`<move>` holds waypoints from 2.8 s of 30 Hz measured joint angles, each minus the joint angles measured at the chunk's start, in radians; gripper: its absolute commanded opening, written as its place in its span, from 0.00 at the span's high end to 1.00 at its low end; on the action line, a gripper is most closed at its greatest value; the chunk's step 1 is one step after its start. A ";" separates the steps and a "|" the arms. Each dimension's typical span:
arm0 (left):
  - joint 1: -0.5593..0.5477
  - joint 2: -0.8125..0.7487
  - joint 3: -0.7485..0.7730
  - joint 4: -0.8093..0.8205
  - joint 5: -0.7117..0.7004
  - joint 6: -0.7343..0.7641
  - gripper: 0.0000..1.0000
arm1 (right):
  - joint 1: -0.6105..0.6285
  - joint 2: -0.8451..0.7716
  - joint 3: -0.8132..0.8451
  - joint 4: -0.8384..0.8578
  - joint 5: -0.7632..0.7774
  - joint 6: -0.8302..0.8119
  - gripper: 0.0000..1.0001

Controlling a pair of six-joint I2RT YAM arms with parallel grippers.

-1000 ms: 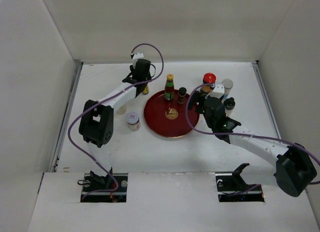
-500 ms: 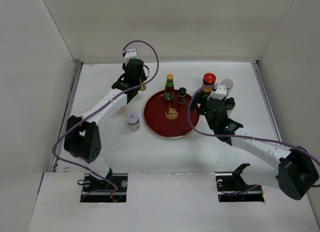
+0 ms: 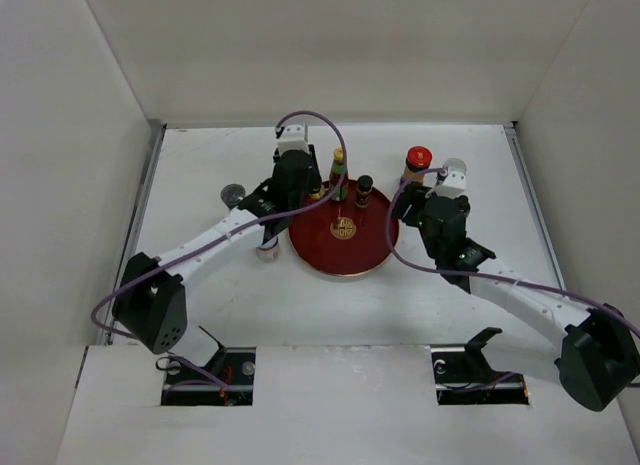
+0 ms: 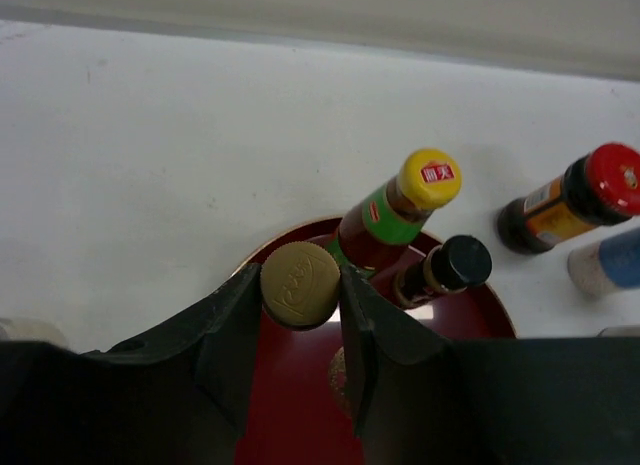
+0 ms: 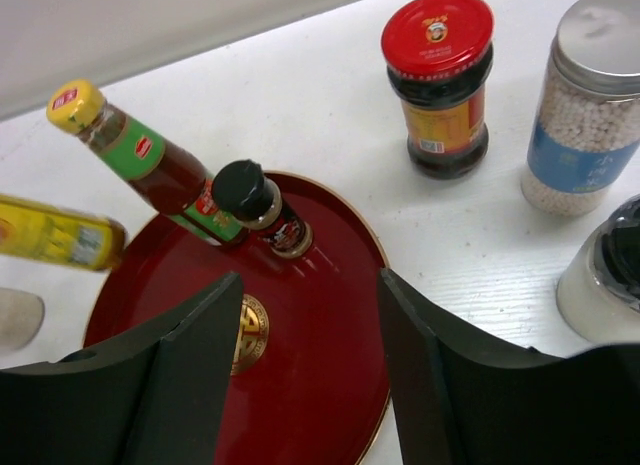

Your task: Organize the condiment bottles

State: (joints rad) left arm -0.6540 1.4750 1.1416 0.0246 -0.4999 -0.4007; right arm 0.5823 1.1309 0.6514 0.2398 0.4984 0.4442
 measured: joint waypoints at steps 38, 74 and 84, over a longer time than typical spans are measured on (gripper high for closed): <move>-0.122 -0.206 -0.415 0.314 -0.119 0.006 0.13 | -0.247 0.557 0.628 -0.233 -0.053 -0.133 0.00; -0.243 -0.407 -0.752 0.604 -0.117 -0.008 0.13 | -0.216 0.572 0.589 -0.313 0.047 -0.195 0.51; -0.223 -0.434 -0.716 0.461 -0.136 -0.012 0.13 | -0.013 0.209 0.366 -0.282 0.063 -0.164 0.51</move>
State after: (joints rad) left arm -0.8772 1.0412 0.4255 0.4858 -0.6361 -0.4126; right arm 0.5697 1.3396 1.0172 -0.0425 0.5617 0.2802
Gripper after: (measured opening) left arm 0.869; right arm 0.743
